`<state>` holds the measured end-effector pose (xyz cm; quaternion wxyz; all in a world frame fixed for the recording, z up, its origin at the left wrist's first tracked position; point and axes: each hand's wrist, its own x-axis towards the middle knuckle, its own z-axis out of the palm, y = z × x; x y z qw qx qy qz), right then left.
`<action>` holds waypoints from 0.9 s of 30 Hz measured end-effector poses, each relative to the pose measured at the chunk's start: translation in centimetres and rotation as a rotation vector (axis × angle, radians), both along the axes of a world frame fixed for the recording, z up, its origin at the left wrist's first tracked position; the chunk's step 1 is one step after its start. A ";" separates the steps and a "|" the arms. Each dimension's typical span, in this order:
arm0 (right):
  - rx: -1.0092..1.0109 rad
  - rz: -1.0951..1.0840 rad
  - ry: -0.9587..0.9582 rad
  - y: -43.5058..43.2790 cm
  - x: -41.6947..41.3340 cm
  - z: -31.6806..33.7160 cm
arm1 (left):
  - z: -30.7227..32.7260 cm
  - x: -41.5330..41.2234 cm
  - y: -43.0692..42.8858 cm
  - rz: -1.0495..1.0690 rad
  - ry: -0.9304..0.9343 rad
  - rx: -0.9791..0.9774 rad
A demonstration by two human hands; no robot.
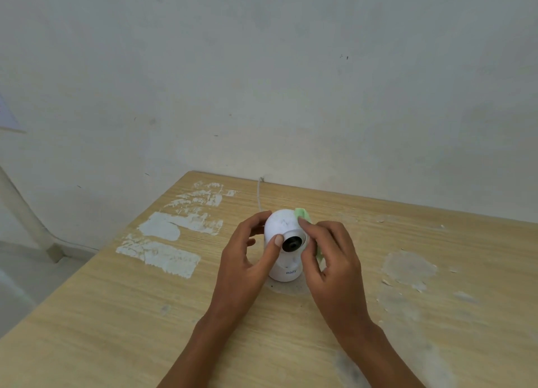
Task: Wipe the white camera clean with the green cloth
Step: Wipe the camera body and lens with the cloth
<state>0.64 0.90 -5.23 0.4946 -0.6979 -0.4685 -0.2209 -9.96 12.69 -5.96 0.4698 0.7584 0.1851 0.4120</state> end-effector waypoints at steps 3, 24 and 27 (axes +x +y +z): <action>0.018 -0.015 0.082 -0.4 0.7 -0.8 | 0.0 0.0 0.0 0.003 -0.003 -0.005; 0.049 0.073 0.319 0.0 0.6 -0.2 | 0.0 0.1 0.0 -0.005 -0.015 -0.028; 0.042 0.096 0.411 0.1 0.8 0.2 | 0.0 0.1 0.0 -0.002 -0.019 -0.027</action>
